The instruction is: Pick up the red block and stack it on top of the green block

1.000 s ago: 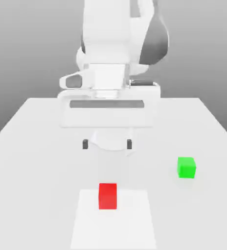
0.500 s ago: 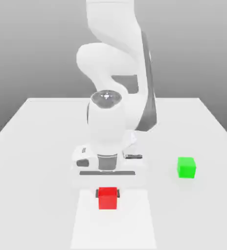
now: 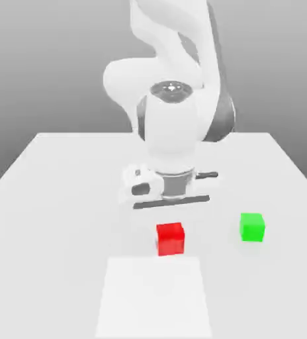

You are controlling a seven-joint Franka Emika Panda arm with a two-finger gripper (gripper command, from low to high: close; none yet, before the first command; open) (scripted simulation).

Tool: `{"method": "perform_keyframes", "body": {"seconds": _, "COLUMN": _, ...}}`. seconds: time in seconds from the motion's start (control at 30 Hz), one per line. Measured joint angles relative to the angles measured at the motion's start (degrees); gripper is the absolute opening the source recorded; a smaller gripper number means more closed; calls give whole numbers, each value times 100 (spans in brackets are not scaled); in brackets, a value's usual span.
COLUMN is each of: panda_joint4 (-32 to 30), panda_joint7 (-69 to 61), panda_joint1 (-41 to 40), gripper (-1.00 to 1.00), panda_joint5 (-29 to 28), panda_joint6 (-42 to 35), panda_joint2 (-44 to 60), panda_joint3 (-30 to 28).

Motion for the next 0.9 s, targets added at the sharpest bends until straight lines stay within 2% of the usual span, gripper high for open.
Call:
{"method": "perform_keyframes", "body": {"seconds": 0.2, "panda_joint4": -217, "panda_joint7": -1103, "panda_joint1": 1352, "gripper": -100, "panda_joint5": 351, "panda_joint6": -299, "panda_joint2": -532, "panda_joint3": 540}}
{"method": "perform_keyframes", "body": {"seconds": 0.4, "panda_joint4": -438, "panda_joint7": -2009, "panda_joint1": 2578, "gripper": -100, "panda_joint5": 472, "panda_joint6": -474, "panda_joint2": -902, "panda_joint3": 1043}}
{"method": "perform_keyframes", "body": {"seconds": 0.7, "panda_joint4": -412, "panda_joint7": -1537, "panda_joint1": 2314, "gripper": -100, "panda_joint5": -373, "panda_joint6": 992, "panda_joint2": 611, "panda_joint3": 1248}}
{"method": "perform_keyframes", "body": {"seconds": 0.73, "panda_joint4": -411, "panda_joint7": -1482, "panda_joint1": 2321, "gripper": 100, "panda_joint5": -455, "panda_joint6": 1102, "panda_joint2": 724, "panda_joint3": 1231}}
{"method": "perform_keyframes", "body": {"seconds": 0.9, "panda_joint4": -411, "panda_joint7": -1482, "panda_joint1": 2300, "gripper": 100, "panda_joint5": -455, "panda_joint6": 1102, "panda_joint2": 724, "panda_joint3": 1231}}
